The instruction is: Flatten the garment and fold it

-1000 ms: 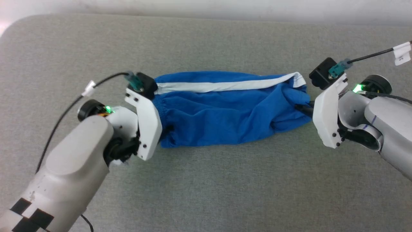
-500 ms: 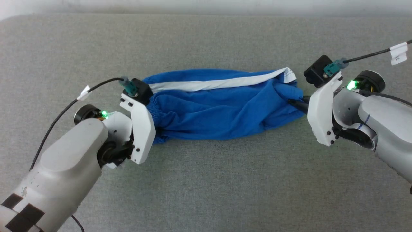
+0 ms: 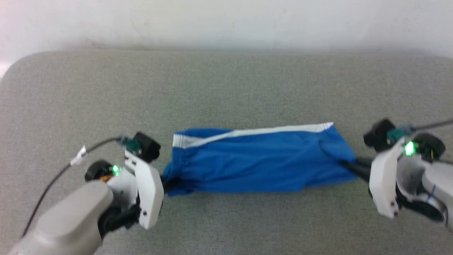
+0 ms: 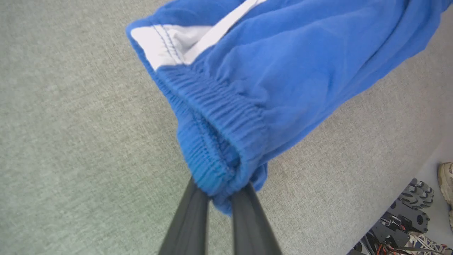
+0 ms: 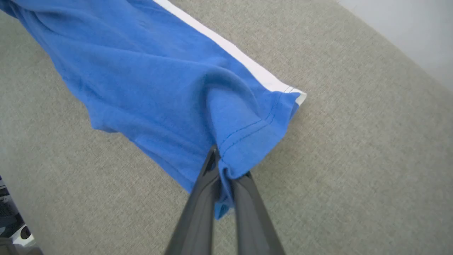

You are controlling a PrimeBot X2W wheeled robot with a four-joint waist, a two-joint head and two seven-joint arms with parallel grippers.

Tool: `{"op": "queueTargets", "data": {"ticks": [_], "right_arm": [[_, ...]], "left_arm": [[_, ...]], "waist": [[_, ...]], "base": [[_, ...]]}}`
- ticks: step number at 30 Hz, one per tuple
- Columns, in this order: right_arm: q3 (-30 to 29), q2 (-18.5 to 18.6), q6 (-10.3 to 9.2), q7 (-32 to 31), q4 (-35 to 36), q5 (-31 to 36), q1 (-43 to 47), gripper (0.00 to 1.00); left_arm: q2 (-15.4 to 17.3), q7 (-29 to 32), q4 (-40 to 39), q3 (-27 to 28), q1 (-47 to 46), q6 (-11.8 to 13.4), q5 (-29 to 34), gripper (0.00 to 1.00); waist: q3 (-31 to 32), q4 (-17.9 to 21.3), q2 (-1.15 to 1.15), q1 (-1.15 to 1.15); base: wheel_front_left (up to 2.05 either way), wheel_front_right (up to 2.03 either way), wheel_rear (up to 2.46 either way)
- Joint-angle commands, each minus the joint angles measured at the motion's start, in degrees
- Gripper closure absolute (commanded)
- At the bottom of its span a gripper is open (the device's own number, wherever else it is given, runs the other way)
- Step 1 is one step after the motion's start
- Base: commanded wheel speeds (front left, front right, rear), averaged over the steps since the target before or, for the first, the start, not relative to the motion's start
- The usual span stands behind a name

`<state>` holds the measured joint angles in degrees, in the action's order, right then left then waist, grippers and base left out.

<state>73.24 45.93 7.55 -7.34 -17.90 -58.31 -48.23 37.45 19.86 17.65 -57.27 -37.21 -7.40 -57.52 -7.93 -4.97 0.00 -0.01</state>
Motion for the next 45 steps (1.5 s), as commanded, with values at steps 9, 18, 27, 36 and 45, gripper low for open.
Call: {"op": "queueTargets", "data": {"ticks": [9,18,27,36,45], "right_arm": [[-1.41,1.88,-0.06,0.66,1.69,0.22,14.18,1.0],[-7.34,-1.52,-0.06,2.1,-0.54,2.4,19.29,0.0],[-17.75,4.39,-0.06,-0.08,8.66,7.33,19.87,0.0],[-29.88,6.45,-0.06,-13.58,14.91,10.17,21.3,0.0],[-33.28,2.44,-0.06,-28.07,12.54,7.18,22.81,0.0]], "left_arm": [[0.66,-3.66,-1.11,-2.85,9.04,3.04,0.84,1.0],[0.34,-9.06,-0.99,-2.25,10.96,5.25,2.55,0.0],[3.74,-22.26,-8.14,1.2,12.62,14.57,10.52,0.0],[2.34,-34.62,-13.17,9.43,15.54,30.81,19.91,0.0],[-4.98,-34.84,-22.19,24.07,25.68,41.32,35.43,0.0]], "waist": [[1.36,0.82,0.0,0.01],[3.49,0.89,0.0,0.01],[6.4,0.29,0.0,0.01],[6.49,-0.92,0.0,0.01],[4.51,-2.39,0.0,0.01]], "base": [[0.0,0.0,0.0],[0.0,0.0,0.0],[0.0,0.0,0.0],[0.0,0.0,0.0],[0.0,0.0,0.0]]}}
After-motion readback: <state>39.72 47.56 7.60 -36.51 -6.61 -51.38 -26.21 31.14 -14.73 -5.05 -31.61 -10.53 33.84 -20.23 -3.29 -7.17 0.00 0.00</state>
